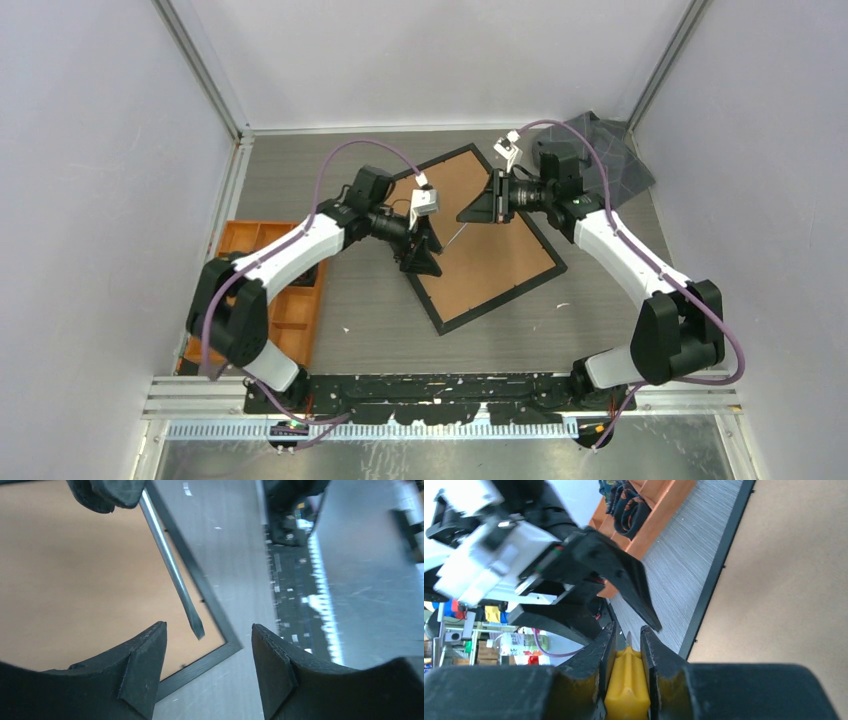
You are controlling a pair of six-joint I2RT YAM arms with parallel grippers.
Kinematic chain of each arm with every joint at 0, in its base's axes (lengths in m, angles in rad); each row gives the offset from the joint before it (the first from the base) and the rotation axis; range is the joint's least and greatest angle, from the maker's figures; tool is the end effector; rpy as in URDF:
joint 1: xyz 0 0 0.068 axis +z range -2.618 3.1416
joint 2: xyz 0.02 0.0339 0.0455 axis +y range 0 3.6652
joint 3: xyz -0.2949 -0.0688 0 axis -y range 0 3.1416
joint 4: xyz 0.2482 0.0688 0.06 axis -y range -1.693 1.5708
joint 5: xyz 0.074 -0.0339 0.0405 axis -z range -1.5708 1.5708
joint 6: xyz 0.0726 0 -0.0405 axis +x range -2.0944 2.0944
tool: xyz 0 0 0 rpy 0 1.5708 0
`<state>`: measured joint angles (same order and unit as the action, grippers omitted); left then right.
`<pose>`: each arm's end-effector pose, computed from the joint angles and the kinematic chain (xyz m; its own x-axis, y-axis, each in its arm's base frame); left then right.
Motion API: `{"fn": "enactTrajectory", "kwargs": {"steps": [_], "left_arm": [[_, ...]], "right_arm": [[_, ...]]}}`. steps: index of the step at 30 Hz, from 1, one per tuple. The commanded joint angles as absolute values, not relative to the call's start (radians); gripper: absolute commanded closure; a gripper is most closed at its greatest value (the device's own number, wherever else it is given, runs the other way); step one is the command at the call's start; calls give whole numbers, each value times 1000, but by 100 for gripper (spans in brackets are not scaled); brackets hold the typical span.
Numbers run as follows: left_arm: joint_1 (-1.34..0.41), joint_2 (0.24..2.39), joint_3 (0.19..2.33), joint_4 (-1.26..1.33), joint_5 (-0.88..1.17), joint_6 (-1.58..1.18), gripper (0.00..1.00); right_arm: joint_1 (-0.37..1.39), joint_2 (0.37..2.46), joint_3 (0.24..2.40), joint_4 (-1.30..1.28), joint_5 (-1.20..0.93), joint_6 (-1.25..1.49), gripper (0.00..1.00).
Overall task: Take the photo out of the frame
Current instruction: Adjust the screwdriver.
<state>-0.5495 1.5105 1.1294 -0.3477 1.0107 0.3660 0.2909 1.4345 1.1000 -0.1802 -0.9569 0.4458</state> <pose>0.2569 -0.2295 0.2963 -0.2381 0.3688 -0.8985 0.9656 -0.0096 -0.2599 0.3038 0.1529 0.3238 -0.7906 0.0226 -0.6119 -0.5607 0.3747 0.7384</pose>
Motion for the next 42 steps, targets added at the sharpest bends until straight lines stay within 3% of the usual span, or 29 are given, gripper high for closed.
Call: {"fn": "enactTrajectory", "kwargs": {"steps": [1,6,11,15,17,19,20,26,31,42], "left_arm": [[-549,1602,1225,-413,1289,225,37],[-548,1644,1219,-307,1394,105,43],[-548,1641,1152,-65,1400,-122,65],[-548,1648,1139,-59,1385,-135,68],[-548,1654,1143,-65,1376,-131,77],[-548,1657,1148,-80,1351,-112,96],[-547,1657,1153,-104,1331,-87,99],[-537,1643,1212,-342,1161,133,100],[-536,1612,1230,-472,1048,280,100],[-542,1661,1273,-549,1016,325,100]], "right_arm": [[302,1398,1055,-62,-1019,487,99],[325,1392,1042,-86,-1003,424,99],[337,1398,1043,-97,-988,391,99],[337,1394,1043,-97,-976,381,99],[337,1396,1042,-98,-977,380,99],[337,1402,1045,-108,-973,377,99],[336,1405,1050,-129,-971,364,99],[337,1480,1162,-399,-980,214,65],[337,1558,1275,-635,-1012,78,57],[354,1573,1274,-626,-1123,143,51]]}}
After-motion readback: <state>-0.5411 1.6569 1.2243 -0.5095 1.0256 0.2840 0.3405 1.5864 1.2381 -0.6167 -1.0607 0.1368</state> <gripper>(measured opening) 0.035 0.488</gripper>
